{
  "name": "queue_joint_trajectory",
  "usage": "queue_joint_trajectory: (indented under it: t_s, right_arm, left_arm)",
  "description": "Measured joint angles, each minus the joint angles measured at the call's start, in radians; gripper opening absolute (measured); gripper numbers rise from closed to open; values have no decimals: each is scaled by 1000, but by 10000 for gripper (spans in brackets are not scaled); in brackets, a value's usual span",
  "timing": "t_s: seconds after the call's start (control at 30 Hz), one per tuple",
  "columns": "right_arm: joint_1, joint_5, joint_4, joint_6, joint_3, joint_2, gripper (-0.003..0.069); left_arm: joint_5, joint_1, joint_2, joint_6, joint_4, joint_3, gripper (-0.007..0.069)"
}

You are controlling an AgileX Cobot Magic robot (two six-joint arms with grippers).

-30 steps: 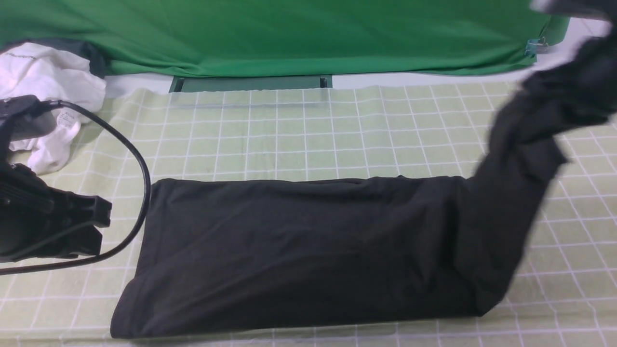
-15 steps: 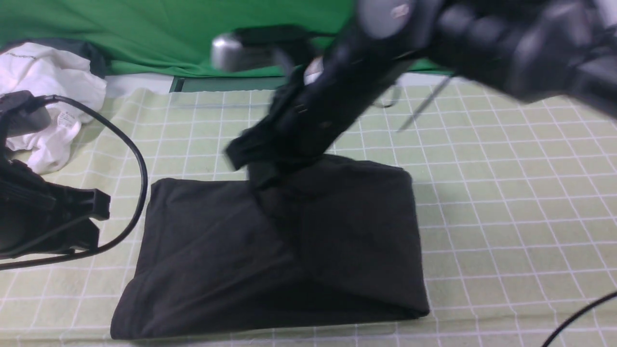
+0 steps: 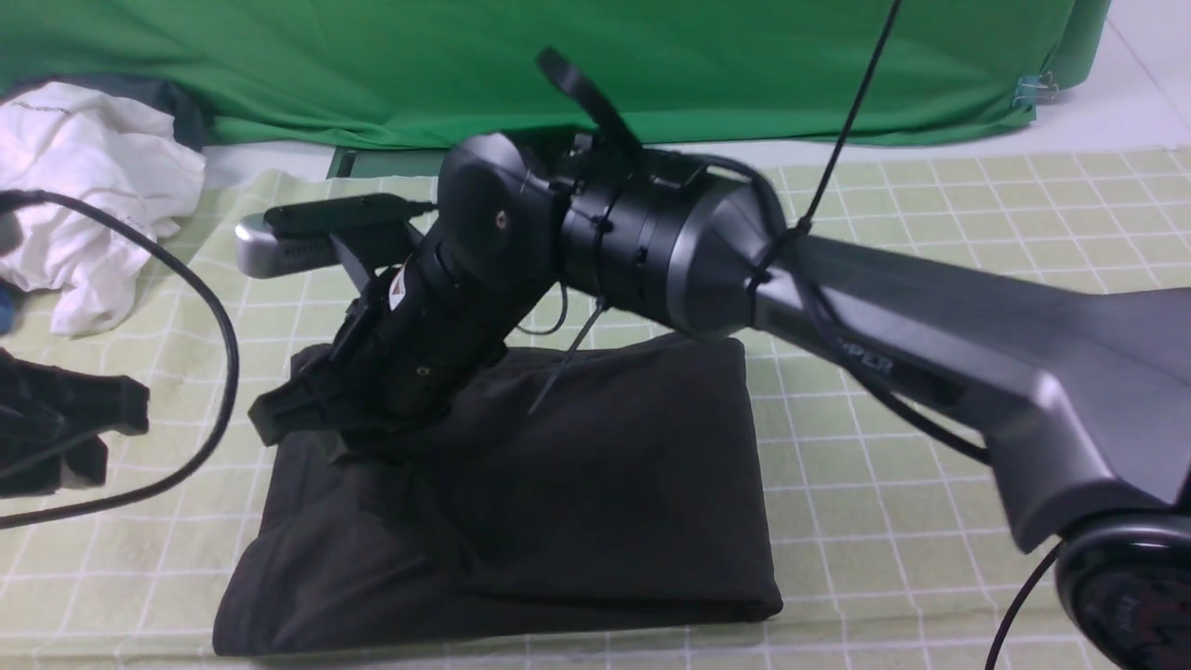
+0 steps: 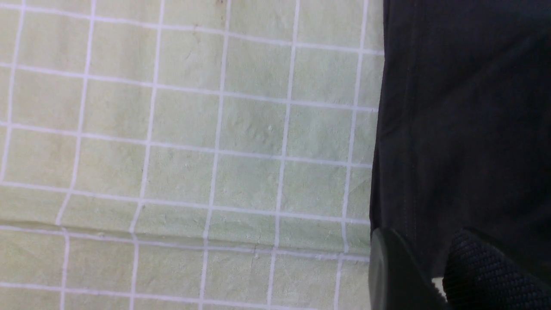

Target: Fold a long-sleeved shirt over a green coffee tablecloth.

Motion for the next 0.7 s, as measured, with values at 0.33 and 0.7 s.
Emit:
queue_joint_trajectory:
  t_s: [0.33,0.7]
  right_arm:
    - [2,100,23,-111,-78,-11,322]
    - [-166,385,-279,-150,-135,-158,7]
  left_arm:
    - [37,0,-86,-9,0,0,180]
    - [54,0,-85,46,-160,0,180]
